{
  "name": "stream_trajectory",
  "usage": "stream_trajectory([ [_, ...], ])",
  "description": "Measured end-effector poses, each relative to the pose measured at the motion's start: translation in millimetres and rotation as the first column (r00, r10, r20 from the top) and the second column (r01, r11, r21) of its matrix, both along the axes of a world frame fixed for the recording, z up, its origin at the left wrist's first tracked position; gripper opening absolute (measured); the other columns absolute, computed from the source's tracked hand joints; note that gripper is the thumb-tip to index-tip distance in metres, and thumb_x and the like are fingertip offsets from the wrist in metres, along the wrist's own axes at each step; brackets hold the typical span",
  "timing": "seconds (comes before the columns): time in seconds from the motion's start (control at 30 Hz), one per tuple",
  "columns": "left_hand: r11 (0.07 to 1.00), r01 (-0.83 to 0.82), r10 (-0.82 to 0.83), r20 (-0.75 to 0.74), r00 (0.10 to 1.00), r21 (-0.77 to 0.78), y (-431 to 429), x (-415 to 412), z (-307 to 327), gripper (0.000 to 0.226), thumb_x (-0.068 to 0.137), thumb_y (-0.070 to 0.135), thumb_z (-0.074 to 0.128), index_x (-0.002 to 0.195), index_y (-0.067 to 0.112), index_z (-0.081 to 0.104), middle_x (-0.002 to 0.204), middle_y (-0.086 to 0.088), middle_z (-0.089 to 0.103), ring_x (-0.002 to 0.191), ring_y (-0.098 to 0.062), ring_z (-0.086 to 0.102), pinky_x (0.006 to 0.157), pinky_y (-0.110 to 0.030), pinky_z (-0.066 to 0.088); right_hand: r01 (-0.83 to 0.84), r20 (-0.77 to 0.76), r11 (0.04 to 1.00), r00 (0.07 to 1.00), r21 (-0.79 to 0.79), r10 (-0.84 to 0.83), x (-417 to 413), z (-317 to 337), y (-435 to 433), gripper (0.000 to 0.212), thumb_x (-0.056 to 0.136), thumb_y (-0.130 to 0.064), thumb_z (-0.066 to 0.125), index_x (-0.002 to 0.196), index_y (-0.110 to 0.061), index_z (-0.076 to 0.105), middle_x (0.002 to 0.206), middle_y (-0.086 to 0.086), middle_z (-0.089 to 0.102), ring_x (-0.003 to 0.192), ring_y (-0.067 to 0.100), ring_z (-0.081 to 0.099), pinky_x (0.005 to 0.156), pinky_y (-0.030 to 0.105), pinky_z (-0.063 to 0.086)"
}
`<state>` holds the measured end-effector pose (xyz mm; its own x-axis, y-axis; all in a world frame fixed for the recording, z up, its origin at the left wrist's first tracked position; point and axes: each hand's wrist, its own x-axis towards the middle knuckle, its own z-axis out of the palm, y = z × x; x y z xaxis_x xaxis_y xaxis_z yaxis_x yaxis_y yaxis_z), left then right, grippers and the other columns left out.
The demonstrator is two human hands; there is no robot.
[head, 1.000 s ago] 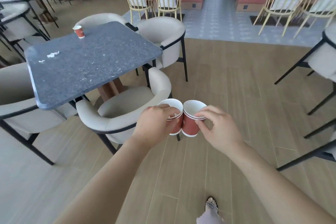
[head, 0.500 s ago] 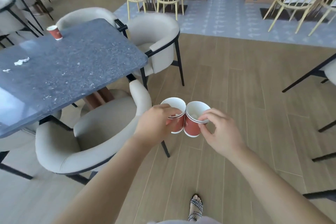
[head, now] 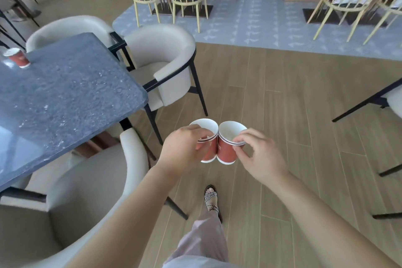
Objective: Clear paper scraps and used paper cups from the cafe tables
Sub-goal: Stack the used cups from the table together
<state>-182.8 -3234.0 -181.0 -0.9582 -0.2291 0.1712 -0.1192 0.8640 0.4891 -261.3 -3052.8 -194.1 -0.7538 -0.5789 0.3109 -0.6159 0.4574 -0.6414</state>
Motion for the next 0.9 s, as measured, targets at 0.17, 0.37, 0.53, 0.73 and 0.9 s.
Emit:
stream_trajectory([
  [0.17, 0.999, 0.000, 0.002, -0.022, 1.000, 0.049, -40, -96, -11, 0.012, 0.083, 0.030, 0.060, 0.090, 0.027, 0.068, 0.083, 0.005, 0.065, 0.074, -0.019, 0.060, 0.059, -0.039, 0.051, -0.004, -0.007, 0.999, 1.000, 0.037, 0.004, -97, -7, -37, 0.009, 0.080, -0.008, 0.066, 0.086, -0.015, 0.067, 0.087, -0.004, 0.064, 0.080, 0.015, 0.061, 0.068, 0.026, 0.048],
  [0.37, 0.997, -0.032, 0.033, -0.023, 0.999, 0.069, -100, -210, -5, 0.011, 0.082, 0.034, 0.060, 0.089, 0.029, 0.068, 0.085, 0.009, 0.066, 0.074, -0.015, 0.060, 0.057, -0.030, 0.049, -0.011, 0.016, 0.999, 1.000, 0.049, 0.010, -214, 4, -96, 0.008, 0.081, -0.009, 0.066, 0.086, -0.014, 0.067, 0.087, -0.004, 0.064, 0.080, 0.014, 0.060, 0.070, 0.020, 0.044],
  [0.53, 0.998, -0.002, 0.003, -0.016, 1.000, 0.061, -140, -289, 4, 0.010, 0.081, 0.034, 0.061, 0.087, 0.029, 0.066, 0.087, 0.010, 0.066, 0.072, -0.014, 0.060, 0.056, -0.029, 0.049, -0.007, 0.016, 0.999, 1.000, 0.036, 0.006, -291, 7, -134, 0.006, 0.083, -0.012, 0.064, 0.087, -0.016, 0.066, 0.088, -0.007, 0.063, 0.082, 0.011, 0.059, 0.070, 0.024, 0.046],
  [0.73, 0.996, -0.037, 0.037, 0.006, 0.999, 0.084, -179, -372, 1, 0.010, 0.081, 0.030, 0.063, 0.087, 0.024, 0.068, 0.083, 0.009, 0.065, 0.070, -0.015, 0.058, 0.059, -0.032, 0.049, -0.052, 0.022, 0.998, 0.998, 0.021, 0.051, -380, 2, -178, 0.006, 0.082, -0.007, 0.066, 0.086, -0.011, 0.068, 0.087, -0.002, 0.065, 0.080, 0.013, 0.060, 0.070, 0.016, 0.041],
  [0.9, 0.990, -0.109, 0.108, 0.014, 0.994, 0.092, -204, -463, -6, 0.010, 0.080, 0.027, 0.064, 0.088, 0.023, 0.069, 0.084, 0.008, 0.066, 0.074, -0.014, 0.059, 0.061, -0.028, 0.046, -0.104, 0.016, 0.995, 0.994, 0.004, 0.104, -480, -7, -211, 0.006, 0.079, -0.003, 0.067, 0.083, -0.007, 0.069, 0.084, 0.002, 0.066, 0.077, 0.019, 0.061, 0.067, 0.024, 0.044],
])
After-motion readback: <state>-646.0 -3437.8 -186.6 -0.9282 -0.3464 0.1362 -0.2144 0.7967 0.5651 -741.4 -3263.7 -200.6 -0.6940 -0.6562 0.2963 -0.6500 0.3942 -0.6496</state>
